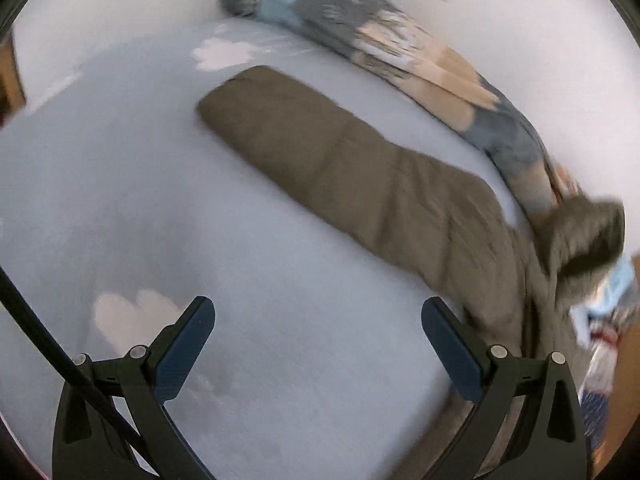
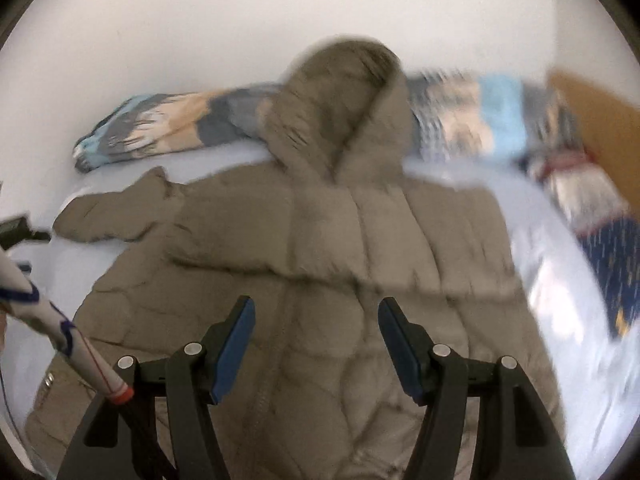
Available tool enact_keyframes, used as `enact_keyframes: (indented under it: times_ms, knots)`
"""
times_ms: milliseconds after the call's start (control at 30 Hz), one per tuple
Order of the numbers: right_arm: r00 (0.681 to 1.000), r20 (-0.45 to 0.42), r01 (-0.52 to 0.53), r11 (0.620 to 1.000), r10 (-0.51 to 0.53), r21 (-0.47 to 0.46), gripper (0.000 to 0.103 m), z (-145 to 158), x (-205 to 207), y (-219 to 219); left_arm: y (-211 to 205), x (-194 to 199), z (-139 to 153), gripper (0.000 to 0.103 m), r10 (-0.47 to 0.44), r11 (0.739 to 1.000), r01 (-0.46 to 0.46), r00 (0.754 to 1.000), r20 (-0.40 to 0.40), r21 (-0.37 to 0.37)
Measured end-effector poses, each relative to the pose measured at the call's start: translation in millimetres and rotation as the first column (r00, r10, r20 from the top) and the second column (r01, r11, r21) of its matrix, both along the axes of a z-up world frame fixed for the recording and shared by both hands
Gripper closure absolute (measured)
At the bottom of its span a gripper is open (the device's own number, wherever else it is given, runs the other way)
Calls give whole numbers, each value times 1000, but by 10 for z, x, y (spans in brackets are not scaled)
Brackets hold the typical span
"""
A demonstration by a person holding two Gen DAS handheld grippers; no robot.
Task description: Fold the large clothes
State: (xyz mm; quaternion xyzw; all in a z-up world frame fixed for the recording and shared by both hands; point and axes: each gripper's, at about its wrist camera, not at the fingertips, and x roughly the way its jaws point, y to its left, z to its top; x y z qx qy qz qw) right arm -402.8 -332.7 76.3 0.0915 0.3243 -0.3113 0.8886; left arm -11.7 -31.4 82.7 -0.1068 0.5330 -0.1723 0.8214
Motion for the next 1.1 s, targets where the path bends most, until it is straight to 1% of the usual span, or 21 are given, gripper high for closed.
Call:
enact_keyframes:
  times_ms: [33, 67, 133, 200, 233, 267, 300, 367, 400, 467, 500, 567, 667, 800, 900, 933, 967, 1000, 1033, 1100]
  knots:
    - [1000, 1, -28, 999, 28, -29, 35, 40, 52, 84, 71, 68, -34, 0, 22, 999, -22, 1000, -19, -23]
    - [997, 6, -81, 995, 81, -61, 35, 98, 119, 239, 190, 183, -77, 0, 59, 996, -62, 997, -47, -62]
    - [987, 13, -161, 985, 162, -64, 35, 136, 185, 449, 343, 326, -113, 1, 103, 987, -110, 992, -67, -117]
    - [973, 16, -228, 973, 228, -42, 35, 109, 203, 607, 486, 492, -139, 7, 148, 975, -160, 985, -84, -156]
    - [967, 4, -253, 967, 253, -36, 35, 79, 205, 669, 555, 594, -160, 13, 168, 967, -183, 981, -95, -178]
    - [964, -4, -264, 964, 264, -33, 35, 51, 201, 702, 607, 674, -189, 21, 186, 960, -204, 976, -109, -190]
    - [961, -16, -278, 960, 277, -28, 35, 9, 186, 727, 634, 733, -215, 24, 197, 954, -219, 973, -121, -204]
    - [961, -34, -274, 961, 274, -19, 35, -51, 163, 714, 716, 869, -313, 28, 215, 931, -253, 963, -164, -262]
    - [963, -35, -268, 963, 268, 4, 35, -81, 150, 670, 747, 923, -365, 28, 225, 917, -272, 957, -184, -292]
    - [968, -18, -249, 968, 250, 44, 35, -112, 115, 569, 768, 1009, -437, 33, 235, 893, -294, 950, -205, -340]
    - [970, -12, -242, 969, 243, 60, 35, -124, 117, 531, 753, 1055, -468, 34, 231, 883, -296, 949, -214, -364]
    - [973, -9, -229, 970, 230, 81, 35, -151, 127, 474, 695, 1146, -518, 42, 228, 880, -297, 949, -218, -372]
    - [974, -11, -226, 971, 228, 81, 35, -167, 122, 466, 630, 1295, -589, 42, 243, 885, -305, 947, -210, -352]
    - [971, -3, -239, 967, 240, 90, 35, -147, 70, 487, 627, 1475, -707, 43, 270, 855, -332, 941, -204, -399]
    - [969, 2, -245, 966, 246, 78, 35, -115, 23, 497, 557, 1588, -738, 43, 291, 847, -345, 938, -191, -405]
    - [970, 6, -244, 967, 244, 77, 35, -111, 13, 493, 506, 1619, -724, 43, 295, 855, -342, 939, -178, -390]
    - [970, 8, -241, 967, 241, 78, 35, -108, 6, 486, 441, 1638, -687, 53, 295, 872, -331, 943, -153, -360]
    - [971, 10, -238, 968, 238, 82, 35, -112, 4, 473, 395, 1641, -643, 69, 290, 891, -315, 949, -125, -327]
    - [972, 12, -235, 968, 235, 87, 35, -116, 6, 462, 358, 1641, -607, 89, 278, 904, -298, 955, -107, -307]
    - [974, 10, -225, 969, 225, 100, 35, -140, 19, 429, 323, 1599, -487, 90, 274, 905, -282, 959, -72, -319]
